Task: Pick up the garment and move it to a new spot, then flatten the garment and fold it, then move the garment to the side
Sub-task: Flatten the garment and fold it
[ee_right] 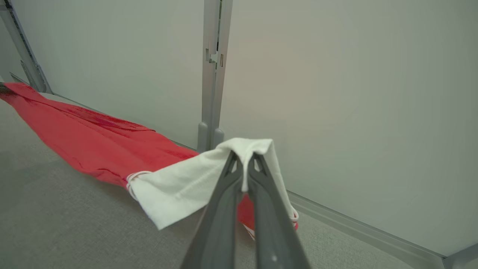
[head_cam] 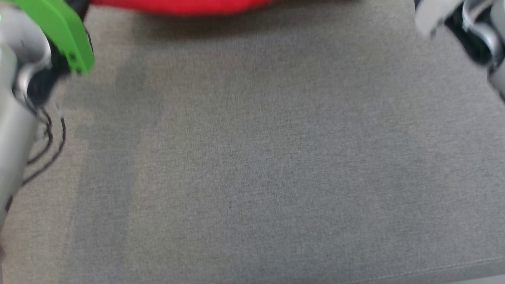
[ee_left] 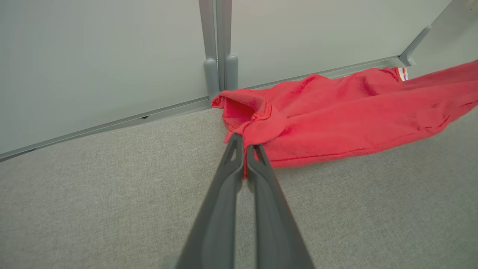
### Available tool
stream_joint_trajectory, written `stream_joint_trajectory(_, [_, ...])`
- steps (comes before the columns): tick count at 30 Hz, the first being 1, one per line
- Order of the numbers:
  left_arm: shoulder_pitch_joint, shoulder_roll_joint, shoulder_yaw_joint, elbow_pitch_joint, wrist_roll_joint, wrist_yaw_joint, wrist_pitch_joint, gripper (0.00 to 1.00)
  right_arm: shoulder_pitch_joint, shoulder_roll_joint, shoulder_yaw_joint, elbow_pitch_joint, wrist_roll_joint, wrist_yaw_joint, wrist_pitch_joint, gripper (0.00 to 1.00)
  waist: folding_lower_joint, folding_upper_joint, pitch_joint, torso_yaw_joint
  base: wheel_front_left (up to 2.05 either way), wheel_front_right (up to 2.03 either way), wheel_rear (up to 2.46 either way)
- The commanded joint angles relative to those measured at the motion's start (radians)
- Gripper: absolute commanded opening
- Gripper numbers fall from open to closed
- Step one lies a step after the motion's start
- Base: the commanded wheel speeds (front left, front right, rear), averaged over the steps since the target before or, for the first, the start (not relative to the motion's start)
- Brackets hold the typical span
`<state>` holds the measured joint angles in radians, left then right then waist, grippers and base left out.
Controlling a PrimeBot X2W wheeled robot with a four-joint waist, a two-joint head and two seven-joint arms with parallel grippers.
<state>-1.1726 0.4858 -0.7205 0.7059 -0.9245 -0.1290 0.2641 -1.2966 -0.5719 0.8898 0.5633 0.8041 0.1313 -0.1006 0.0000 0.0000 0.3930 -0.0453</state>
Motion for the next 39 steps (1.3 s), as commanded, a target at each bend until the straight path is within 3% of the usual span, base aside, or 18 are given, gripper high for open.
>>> stream_joint_trajectory(1, [0.077,0.031,-0.020,-0.032,-0.033,-0.003,0.015,0.00,0.063,-0.038,0.023,-0.039,0.035,-0.001,0.030,0.00,0.0000,0.0000,-0.127,-0.004,0.00,0.00,0.00])
stream_joint_trajectory(7, [0.312,0.140,-0.072,-0.149,-0.133,0.000,0.120,0.00,0.314,-0.194,0.104,-0.218,0.145,-0.001,0.205,0.00,0.0000,0.0000,-0.260,-0.009,0.00,0.00,0.00])
stream_joint_trajectory(10, [0.413,0.188,-0.080,-0.219,-0.186,0.030,0.191,0.00,0.427,-0.263,0.113,-0.306,0.194,-0.001,0.284,0.00,0.0000,0.0000,-0.307,-0.012,0.00,0.00,0.00])
stream_joint_trajectory(14, [0.585,0.284,-0.105,-0.415,-0.275,0.096,0.312,0.00,0.608,-0.382,0.091,-0.448,0.257,-0.001,0.412,0.00,0.0000,0.0000,-0.351,-0.016,0.00,0.00,0.00])
stream_joint_trajectory(22, [0.797,0.471,-0.135,-0.744,-0.395,0.232,0.458,0.00,0.872,-0.505,-0.020,-0.656,0.332,-0.001,0.568,0.00,0.0000,0.0000,-0.339,-0.021,0.00,0.00,0.00])
stream_joint_trajectory(26, [0.836,0.532,-0.122,-0.837,-0.428,0.273,0.478,0.00,0.949,-0.506,-0.108,-0.714,0.321,-0.001,0.611,0.00,0.0000,0.0000,-0.326,-0.022,0.00,0.00,0.00])
stream_joint_trajectory(29, [0.827,0.547,-0.112,-0.872,-0.441,0.288,0.492,0.00,0.983,-0.482,-0.171,-0.727,0.313,-0.001,0.653,0.00,0.0000,0.0000,-0.310,-0.018,0.00,0.00,0.00])
stream_joint_trajectory(36, [0.712,0.535,-0.133,-0.837,-0.452,0.245,0.654,0.00,0.952,-0.383,-0.303,-0.686,0.311,-0.001,0.802,0.00,0.0000,0.0000,-0.251,0.001,0.00,0.00,0.00])
stream_joint_trajectory(39, [0.652,0.500,-0.138,-0.789,-0.484,0.226,0.736,0.00,0.917,-0.338,-0.331,-0.647,0.330,-0.001,0.879,0.00,0.0000,0.0000,-0.225,0.011,0.00,0.00,0.00])
